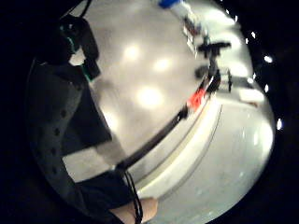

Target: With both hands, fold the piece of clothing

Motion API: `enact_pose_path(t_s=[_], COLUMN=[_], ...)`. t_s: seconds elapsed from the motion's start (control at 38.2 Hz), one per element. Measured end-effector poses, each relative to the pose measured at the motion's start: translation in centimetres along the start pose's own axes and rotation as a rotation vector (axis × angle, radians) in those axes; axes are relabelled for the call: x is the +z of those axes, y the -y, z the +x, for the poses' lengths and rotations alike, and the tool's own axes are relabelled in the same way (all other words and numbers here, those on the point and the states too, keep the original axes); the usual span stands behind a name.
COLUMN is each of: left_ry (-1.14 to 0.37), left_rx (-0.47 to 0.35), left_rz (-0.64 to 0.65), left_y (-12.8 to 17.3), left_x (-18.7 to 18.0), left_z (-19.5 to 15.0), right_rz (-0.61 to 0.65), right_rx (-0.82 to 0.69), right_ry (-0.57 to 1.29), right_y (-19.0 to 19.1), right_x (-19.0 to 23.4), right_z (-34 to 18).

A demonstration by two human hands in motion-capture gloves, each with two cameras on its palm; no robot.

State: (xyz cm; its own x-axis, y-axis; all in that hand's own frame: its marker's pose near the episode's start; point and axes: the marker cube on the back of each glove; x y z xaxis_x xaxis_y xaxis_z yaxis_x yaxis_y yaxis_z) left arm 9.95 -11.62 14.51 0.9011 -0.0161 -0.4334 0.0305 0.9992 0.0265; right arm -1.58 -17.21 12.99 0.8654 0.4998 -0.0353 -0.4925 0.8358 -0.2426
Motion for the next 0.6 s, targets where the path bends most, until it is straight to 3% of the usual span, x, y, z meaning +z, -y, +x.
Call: enact_pose_path(t_s=[0.1,0.29,0.39,0.6], left_ry=[0.139,0.215,0.157,0.115], left_rx=[-0.149,-0.206,-0.237,-0.269], left_rz=[-0.106,-0.165,-0.281,-0.357], left_y=[-2.1,-2.3,-2.3,-2.4], left_x=[3.0,7.8,9.8,9.8], left_z=[-2.6,-6.1,-7.0,-7.1], right_rz=[-0.122,-0.241,-0.206,-0.137], right_rx=[0.136,0.119,0.125,0.174], right_ry=[-0.008,0.036,0.016,0.01], right_y=[-1.0,-0.9,-0.5,-0.5], right_x=[3.6,7.5,7.8,7.2], right_z=[1.9,1.4,0.6,-0.8])
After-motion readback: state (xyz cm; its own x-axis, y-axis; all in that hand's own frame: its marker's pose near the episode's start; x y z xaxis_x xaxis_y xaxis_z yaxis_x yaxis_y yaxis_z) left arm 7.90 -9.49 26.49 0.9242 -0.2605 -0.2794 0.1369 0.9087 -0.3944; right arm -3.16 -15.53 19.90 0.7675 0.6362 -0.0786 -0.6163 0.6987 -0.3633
